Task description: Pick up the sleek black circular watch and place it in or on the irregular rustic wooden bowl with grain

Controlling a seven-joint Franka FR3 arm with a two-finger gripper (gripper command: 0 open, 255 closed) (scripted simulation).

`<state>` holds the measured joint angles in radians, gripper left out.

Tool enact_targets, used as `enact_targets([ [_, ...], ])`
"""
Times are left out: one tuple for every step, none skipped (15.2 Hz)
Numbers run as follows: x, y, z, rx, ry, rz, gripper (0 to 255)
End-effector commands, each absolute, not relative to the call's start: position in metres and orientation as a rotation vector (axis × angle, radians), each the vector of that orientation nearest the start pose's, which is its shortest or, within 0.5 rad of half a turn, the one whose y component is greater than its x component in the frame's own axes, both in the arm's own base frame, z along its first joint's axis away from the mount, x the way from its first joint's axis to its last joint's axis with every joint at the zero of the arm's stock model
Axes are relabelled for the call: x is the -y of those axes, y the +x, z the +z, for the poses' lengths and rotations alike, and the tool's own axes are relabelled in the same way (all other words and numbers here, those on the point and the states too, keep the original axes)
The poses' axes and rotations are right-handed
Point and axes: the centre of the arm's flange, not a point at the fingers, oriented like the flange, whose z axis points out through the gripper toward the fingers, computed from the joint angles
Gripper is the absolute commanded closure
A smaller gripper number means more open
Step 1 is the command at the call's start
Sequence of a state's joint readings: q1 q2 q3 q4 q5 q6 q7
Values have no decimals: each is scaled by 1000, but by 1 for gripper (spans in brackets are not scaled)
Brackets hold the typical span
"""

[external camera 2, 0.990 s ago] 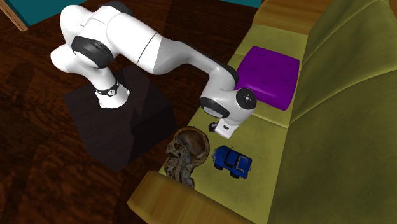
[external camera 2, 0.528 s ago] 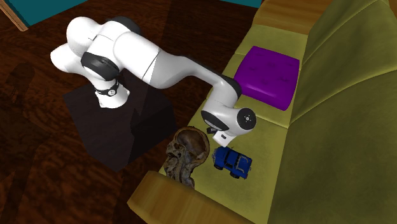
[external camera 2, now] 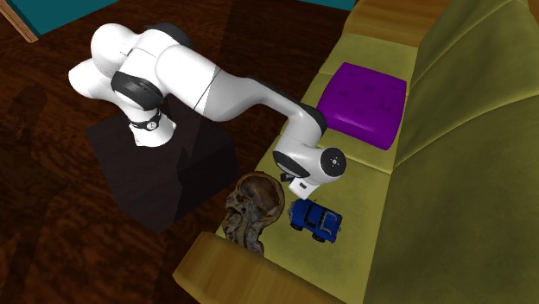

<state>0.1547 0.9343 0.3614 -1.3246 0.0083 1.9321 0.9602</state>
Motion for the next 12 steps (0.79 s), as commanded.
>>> enact_targets([
  [-304, 640, 174, -816, -2916, 633, 255],
  [-304, 640, 174, -816, -2916, 633, 255],
  [-304, 640, 174, -816, -2916, 633, 255],
  [-303, 640, 174, -816, -2916, 633, 255],
  [-304, 640, 174, -816, -2916, 633, 255],
  [-303, 640, 174, -816, -2916, 633, 255],
  [-304, 640, 174, -816, -2916, 633, 255],
  [-304, 640, 174, -816, -2916, 633, 255],
  [-304, 640, 174, -816, -2916, 633, 255],
  [-304, 640, 174, -816, -2916, 633, 255],
  [-304, 640, 180, -816, -2916, 633, 255],
  [-304, 640, 185, -816, -2916, 633, 255],
])
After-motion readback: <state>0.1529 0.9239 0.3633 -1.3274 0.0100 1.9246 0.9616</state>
